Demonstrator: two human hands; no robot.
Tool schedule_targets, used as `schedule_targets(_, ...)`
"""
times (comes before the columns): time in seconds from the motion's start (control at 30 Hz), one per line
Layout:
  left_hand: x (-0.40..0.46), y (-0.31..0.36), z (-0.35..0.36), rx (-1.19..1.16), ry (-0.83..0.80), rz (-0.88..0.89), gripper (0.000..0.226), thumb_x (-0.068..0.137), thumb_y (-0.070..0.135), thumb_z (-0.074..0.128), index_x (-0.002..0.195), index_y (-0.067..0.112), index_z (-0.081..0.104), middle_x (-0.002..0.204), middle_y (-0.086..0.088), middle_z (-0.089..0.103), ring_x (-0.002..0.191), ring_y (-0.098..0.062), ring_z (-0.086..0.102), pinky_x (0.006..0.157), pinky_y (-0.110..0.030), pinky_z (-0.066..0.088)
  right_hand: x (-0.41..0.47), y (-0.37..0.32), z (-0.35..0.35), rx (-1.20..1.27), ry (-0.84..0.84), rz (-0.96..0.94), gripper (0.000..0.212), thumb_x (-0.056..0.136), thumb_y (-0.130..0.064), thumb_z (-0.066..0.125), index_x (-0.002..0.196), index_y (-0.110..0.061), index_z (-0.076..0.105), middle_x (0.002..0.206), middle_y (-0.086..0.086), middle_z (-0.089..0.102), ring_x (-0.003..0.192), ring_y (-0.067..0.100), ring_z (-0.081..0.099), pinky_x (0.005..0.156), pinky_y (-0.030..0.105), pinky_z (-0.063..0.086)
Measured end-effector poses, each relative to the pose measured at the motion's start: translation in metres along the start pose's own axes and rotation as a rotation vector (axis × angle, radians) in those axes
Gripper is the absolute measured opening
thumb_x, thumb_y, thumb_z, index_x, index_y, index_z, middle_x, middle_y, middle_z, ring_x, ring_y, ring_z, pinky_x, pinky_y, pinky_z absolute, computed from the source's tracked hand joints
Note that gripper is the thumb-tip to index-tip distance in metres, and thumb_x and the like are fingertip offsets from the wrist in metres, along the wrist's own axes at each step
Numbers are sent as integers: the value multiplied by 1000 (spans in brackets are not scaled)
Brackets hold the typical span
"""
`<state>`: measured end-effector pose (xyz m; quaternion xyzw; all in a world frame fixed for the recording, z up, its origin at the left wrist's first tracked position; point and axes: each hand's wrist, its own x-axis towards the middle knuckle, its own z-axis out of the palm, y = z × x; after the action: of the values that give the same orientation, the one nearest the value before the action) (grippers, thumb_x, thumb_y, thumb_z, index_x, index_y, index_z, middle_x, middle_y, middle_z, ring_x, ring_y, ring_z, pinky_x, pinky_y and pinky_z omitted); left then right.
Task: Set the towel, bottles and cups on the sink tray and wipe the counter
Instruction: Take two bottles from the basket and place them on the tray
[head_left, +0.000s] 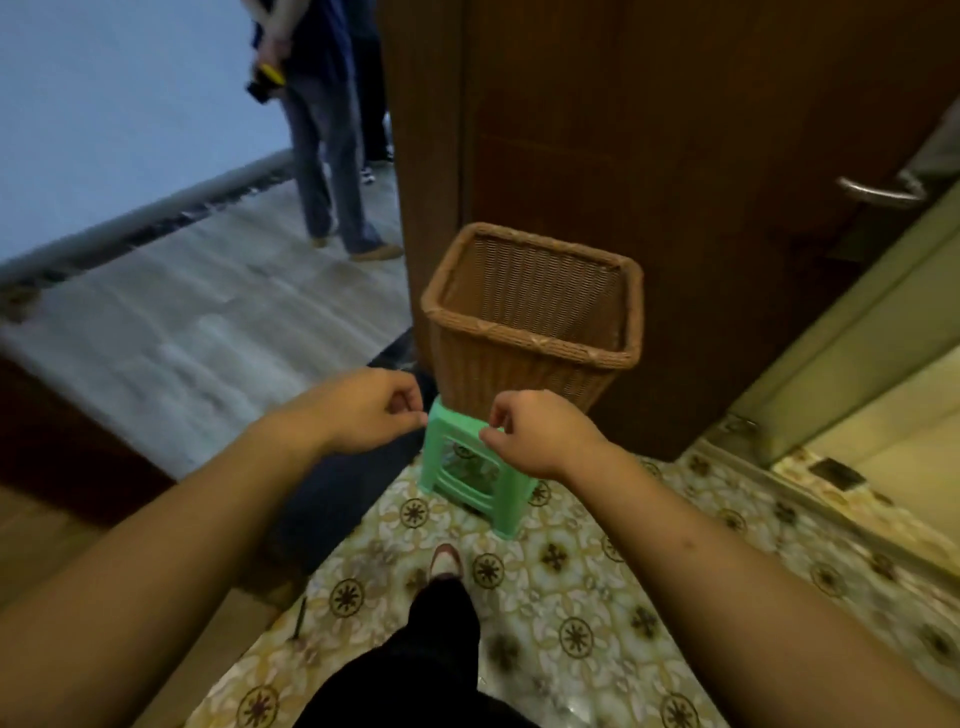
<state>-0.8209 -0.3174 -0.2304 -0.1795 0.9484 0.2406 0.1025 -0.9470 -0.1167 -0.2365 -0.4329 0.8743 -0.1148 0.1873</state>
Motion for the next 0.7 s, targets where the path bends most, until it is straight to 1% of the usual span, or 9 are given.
schedule_targets(0.07, 48, 10, -1, -19, -22, 56, 15, 87, 48, 68, 88, 33, 66, 82, 12, 69, 77, -4, 65, 70, -27, 53, 16, 29, -9, 8, -1, 56, 23, 88, -48, 60, 93, -26, 65, 99, 1, 72, 94, 25, 66, 79, 37, 55)
schedule_targets(0.17, 125, 20, -4, -30, -38, 133, 14, 86, 46, 70, 86, 32, 67, 83, 11, 69, 78, -6, 65, 73, -29, 53, 48, 70, -23, 10, -11, 133, 23, 88, -47, 60, 90, -24, 64, 92, 0, 70, 89, 23, 65, 76, 39, 55)
schedule_targets(0.23, 176, 23, -7, -24, -39, 172, 13, 85, 47, 69, 83, 35, 65, 80, 12, 67, 76, -5, 63, 69, -28, 50, 75, 98, -35, 10, -4, 163, 22, 90, -47, 60, 87, -25, 63, 89, -2, 68, 86, 21, 64, 75, 39, 56)
schedule_targets(0.3, 225, 24, -13, -43, -62, 188, 12, 86, 49, 68, 85, 37, 65, 81, 14, 66, 77, -2, 61, 68, -28, 49, 105, 123, -49, 15, -17, 202, 21, 91, -46, 60, 87, -26, 62, 83, -4, 66, 81, 19, 63, 71, 37, 55)
schedule_targets(0.37, 270, 24, -19, -69, -104, 195, 11, 87, 48, 67, 86, 37, 65, 83, 14, 66, 79, -3, 61, 70, -29, 50, 138, 144, -65, 31, -51, 251, 21, 92, -46, 59, 87, -26, 62, 79, -5, 64, 77, 18, 63, 67, 35, 54)
schedule_targets(0.5, 347, 20, -27, -68, -162, 196, 10, 89, 46, 64, 88, 37, 63, 84, 12, 66, 81, -6, 62, 71, -30, 51, 204, 177, -86, 43, -55, 293, 19, 94, -42, 58, 88, -25, 63, 86, -2, 68, 85, 20, 65, 74, 36, 54)
schedule_targets(0.57, 379, 18, -28, -52, -215, 173, 8, 90, 46, 63, 90, 38, 63, 88, 12, 65, 84, -7, 61, 71, -31, 50, 231, 192, -89, 68, -64, 307, 16, 95, -40, 58, 89, -25, 63, 86, -3, 66, 85, 20, 65, 73, 36, 54)
schedule_targets(0.63, 406, 17, -25, -25, -260, 145, 9, 90, 46, 62, 94, 38, 62, 94, 11, 64, 87, -9, 60, 76, -34, 51, 252, 208, -88, 97, -85, 331, 15, 94, -39, 58, 88, -26, 62, 83, -5, 64, 82, 19, 64, 71, 37, 55)
schedule_targets(0.7, 428, 17, -17, 28, -288, 140, 17, 91, 47, 62, 101, 34, 64, 100, 10, 63, 92, -10, 58, 81, -35, 51, 269, 225, -83, 100, -126, 340, 14, 94, -39, 58, 90, -26, 63, 85, -4, 66, 83, 20, 64, 75, 40, 56)
